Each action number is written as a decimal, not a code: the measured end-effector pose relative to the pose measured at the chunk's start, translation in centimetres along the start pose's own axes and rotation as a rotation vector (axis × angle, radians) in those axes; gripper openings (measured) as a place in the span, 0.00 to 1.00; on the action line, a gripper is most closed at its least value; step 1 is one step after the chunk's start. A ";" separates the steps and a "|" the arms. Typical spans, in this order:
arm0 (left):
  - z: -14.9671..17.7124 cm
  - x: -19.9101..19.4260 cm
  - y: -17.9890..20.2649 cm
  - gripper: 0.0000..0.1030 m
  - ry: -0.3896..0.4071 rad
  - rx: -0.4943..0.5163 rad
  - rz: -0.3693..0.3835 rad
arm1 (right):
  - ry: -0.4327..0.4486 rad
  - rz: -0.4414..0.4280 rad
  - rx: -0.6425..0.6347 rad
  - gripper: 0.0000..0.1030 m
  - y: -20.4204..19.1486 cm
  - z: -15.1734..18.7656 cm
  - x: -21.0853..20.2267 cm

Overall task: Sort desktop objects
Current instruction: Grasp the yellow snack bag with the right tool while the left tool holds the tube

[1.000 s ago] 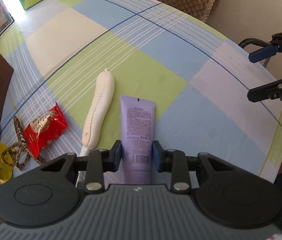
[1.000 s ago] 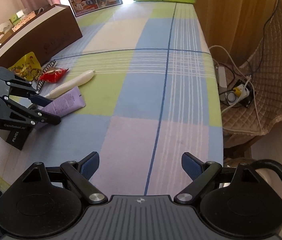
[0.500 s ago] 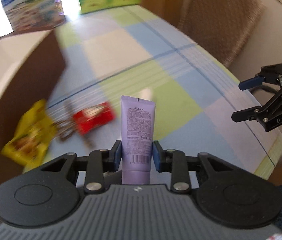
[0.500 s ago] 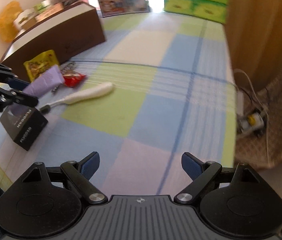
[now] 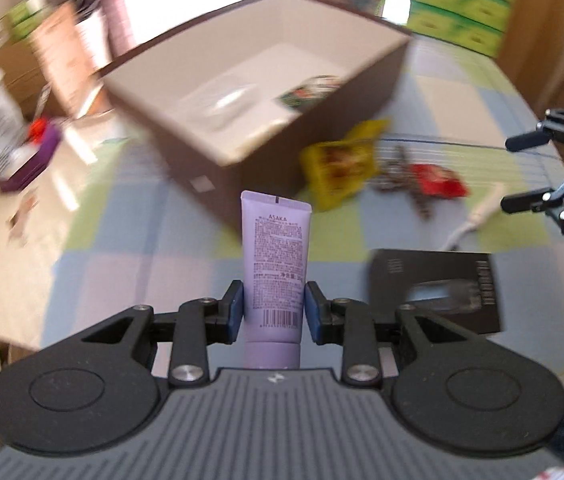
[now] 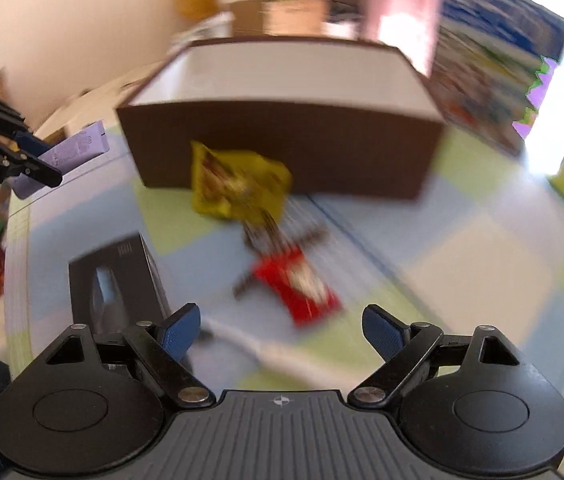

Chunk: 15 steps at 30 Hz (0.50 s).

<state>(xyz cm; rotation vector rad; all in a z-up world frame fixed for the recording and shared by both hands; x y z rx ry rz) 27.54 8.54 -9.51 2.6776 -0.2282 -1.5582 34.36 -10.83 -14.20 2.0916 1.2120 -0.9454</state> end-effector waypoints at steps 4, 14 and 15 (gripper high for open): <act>0.6 -0.7 -4.3 0.26 0.000 -0.064 -0.048 | 0.024 -0.063 -0.138 0.76 -1.2 -4.2 3.0; 1.1 -0.6 -9.5 0.26 -0.015 -0.135 -0.075 | -0.008 -0.149 -0.361 0.49 -3.0 -8.7 10.1; 1.0 -0.4 -9.6 0.26 -0.018 -0.139 -0.074 | -0.014 -0.163 -0.388 0.46 -3.3 -8.6 10.4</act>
Point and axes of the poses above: each gripper's, at about its wrist camera, not at the fingertips, and x roughly the way its jaws point, y to its right, z to its underside, the point moved 5 cm from there along x, roughly the way its jaws point, and after that the axes turned 9 degrees about z, right-handed, at the moved point
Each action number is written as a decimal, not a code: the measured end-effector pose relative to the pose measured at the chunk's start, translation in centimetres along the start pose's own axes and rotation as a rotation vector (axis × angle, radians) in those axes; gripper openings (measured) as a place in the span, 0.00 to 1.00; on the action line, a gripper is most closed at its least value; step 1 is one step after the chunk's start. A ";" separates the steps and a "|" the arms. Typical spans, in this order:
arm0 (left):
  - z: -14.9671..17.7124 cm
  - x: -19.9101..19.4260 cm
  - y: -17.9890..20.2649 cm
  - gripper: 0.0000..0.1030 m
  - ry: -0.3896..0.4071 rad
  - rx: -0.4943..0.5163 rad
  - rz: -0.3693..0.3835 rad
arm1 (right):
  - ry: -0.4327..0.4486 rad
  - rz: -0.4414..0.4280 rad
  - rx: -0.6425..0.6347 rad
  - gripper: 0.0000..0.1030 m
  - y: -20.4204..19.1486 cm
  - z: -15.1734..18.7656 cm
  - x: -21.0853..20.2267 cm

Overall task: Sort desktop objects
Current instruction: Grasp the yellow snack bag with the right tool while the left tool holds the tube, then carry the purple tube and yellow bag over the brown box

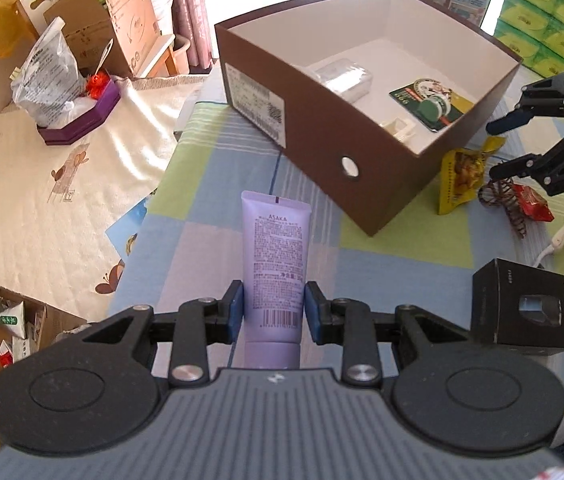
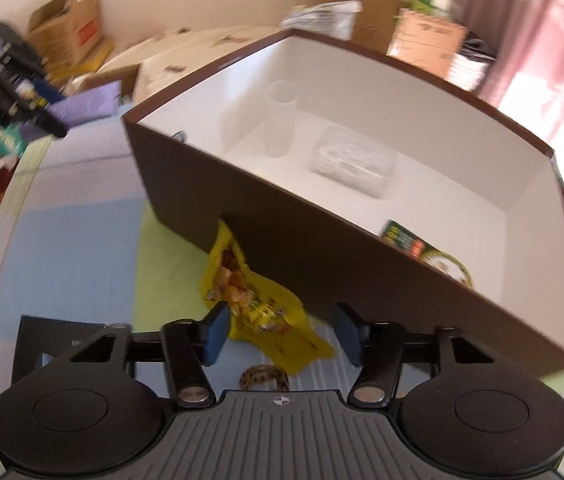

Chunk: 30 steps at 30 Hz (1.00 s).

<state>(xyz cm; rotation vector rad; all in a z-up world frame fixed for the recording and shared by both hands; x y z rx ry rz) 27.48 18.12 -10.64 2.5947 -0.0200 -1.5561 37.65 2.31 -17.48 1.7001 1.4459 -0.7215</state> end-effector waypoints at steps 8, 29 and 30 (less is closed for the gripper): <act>0.0 0.9 -0.9 0.26 -0.017 -0.018 0.013 | -0.083 -0.094 -0.203 0.27 -3.1 0.1 2.3; -0.8 0.2 -0.7 0.26 0.023 0.018 0.032 | 0.033 0.019 -0.032 0.19 -3.4 -0.3 -1.3; -1.1 0.1 -0.5 0.26 0.029 0.026 0.035 | 0.037 0.024 -0.002 0.19 -3.3 -0.3 -1.7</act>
Point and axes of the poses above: each gripper's, at about its wrist camera, not at the fingertips, and x roughly the way its jaws point, y to its right, z to its underside, the point moved 5 cm from there along x, roughly the way its jaws point, and after that the axes turned 9 degrees about z, right-handed, at the moved point
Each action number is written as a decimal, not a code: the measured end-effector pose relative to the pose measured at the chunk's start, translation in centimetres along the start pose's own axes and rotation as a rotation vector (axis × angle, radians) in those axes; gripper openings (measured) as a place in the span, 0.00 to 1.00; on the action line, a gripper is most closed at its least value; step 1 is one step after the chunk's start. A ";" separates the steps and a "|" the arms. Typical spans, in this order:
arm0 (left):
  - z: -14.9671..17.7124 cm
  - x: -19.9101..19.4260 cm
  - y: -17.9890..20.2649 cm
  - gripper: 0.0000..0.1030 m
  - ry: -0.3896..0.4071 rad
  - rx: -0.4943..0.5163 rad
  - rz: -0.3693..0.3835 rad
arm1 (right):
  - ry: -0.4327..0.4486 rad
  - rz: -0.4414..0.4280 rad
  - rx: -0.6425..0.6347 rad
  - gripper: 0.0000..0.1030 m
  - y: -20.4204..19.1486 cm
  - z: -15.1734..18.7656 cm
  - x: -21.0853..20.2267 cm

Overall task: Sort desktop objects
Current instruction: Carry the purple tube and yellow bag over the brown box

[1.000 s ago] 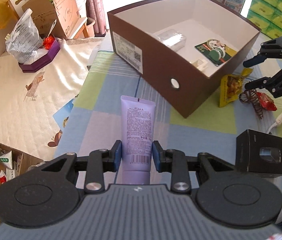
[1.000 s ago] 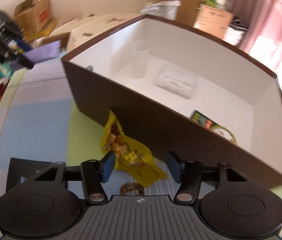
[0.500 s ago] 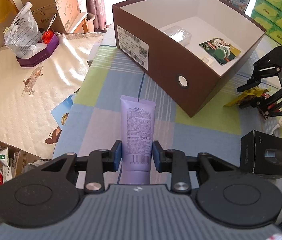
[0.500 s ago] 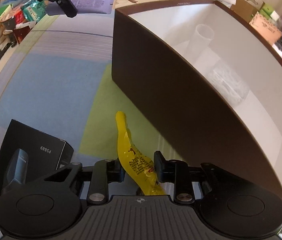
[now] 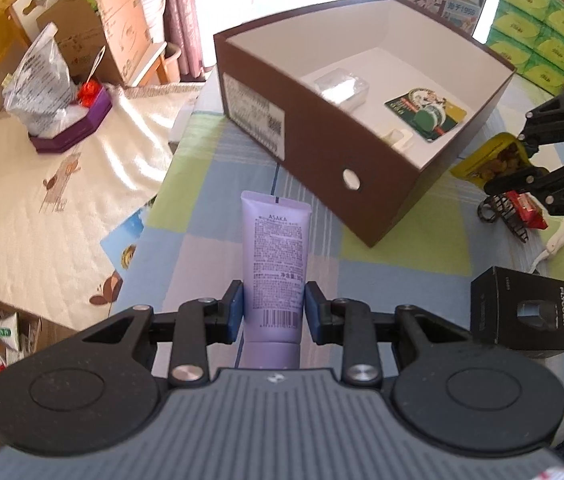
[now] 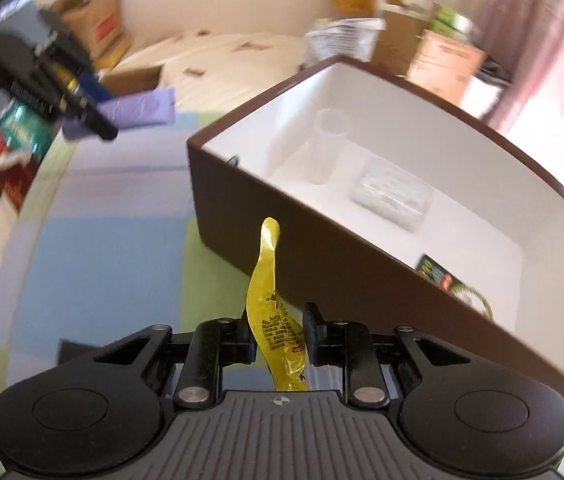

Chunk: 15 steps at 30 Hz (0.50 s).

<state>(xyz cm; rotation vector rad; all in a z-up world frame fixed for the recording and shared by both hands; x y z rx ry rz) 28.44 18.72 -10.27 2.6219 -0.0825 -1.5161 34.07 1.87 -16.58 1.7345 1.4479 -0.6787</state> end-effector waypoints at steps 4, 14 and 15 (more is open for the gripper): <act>-1.2 -0.5 0.7 0.26 0.024 0.034 0.018 | 0.012 0.027 0.126 0.19 0.3 0.0 -2.2; -5.8 -1.8 2.8 0.26 0.103 0.140 0.066 | 0.066 0.115 0.299 0.19 3.2 -1.9 -7.3; -6.4 -1.8 3.1 0.26 0.112 0.153 0.072 | 0.074 0.123 0.307 0.19 3.4 -2.1 -7.7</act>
Point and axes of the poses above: each gripper's, at about its wrist camera, not at the fingertips, and x roughly the way its jaws point, y to its right, z to its underside, the point moved 5 cm from there along x, roughly the way its jaws point, and after that the axes turned 9 degrees about z, right-handed, at the moved point
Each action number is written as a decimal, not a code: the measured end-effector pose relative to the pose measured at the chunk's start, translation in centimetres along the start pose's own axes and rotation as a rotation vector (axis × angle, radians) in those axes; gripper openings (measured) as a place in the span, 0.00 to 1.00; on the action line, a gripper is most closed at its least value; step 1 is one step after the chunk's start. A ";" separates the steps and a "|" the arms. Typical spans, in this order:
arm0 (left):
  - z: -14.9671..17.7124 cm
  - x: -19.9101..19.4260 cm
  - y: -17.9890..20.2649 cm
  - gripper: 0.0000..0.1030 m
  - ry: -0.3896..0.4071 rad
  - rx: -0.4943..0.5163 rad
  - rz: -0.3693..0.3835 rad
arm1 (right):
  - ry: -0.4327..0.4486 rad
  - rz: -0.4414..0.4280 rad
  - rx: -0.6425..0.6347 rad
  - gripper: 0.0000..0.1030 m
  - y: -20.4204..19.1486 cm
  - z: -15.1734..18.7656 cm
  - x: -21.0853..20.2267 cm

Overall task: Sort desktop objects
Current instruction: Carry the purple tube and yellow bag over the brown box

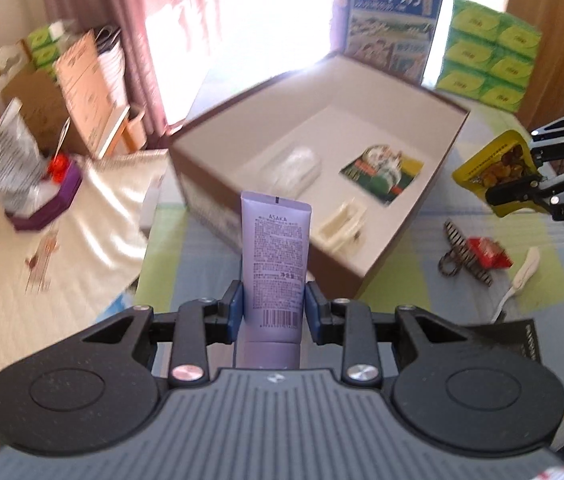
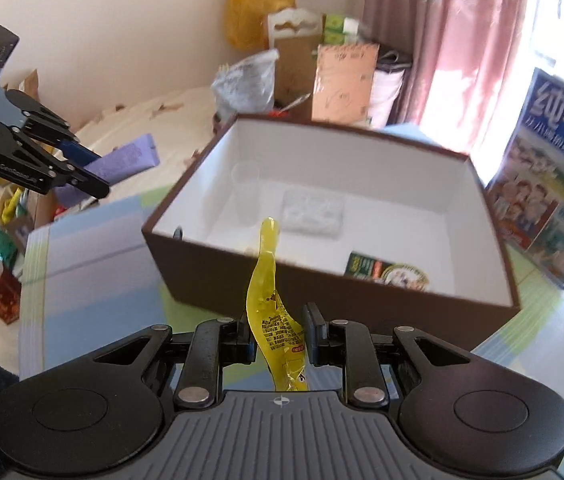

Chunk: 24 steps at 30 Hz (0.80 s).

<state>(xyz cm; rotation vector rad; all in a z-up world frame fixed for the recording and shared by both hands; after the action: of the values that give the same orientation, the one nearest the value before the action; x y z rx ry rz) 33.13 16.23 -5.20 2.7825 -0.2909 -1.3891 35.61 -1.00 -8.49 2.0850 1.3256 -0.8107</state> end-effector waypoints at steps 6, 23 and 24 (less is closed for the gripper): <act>-4.3 0.7 2.0 0.26 0.055 0.078 0.042 | 0.055 0.033 0.025 0.19 0.7 -1.9 -1.5; -13.7 6.1 4.3 0.26 0.093 0.182 0.117 | 0.135 0.099 0.097 0.19 5.0 -7.7 1.0; -13.9 6.6 4.4 0.26 0.092 0.183 0.119 | 0.134 0.104 0.102 0.19 5.3 -7.9 1.4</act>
<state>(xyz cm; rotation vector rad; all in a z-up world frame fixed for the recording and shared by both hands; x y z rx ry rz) 47.37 9.88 -1.54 2.9054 -0.5995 -1.2649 42.53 3.48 -3.56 2.3032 1.2549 -0.7191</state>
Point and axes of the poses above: each gripper's, at about its wrist camera, not at the fingertips, and x roughly the way its jaws point, y to its right, z to its underside, the point moved 5 cm from there along x, roughly the way its jaws point, and after that the axes turned 9 degrees about z, right-handed, at the moved point
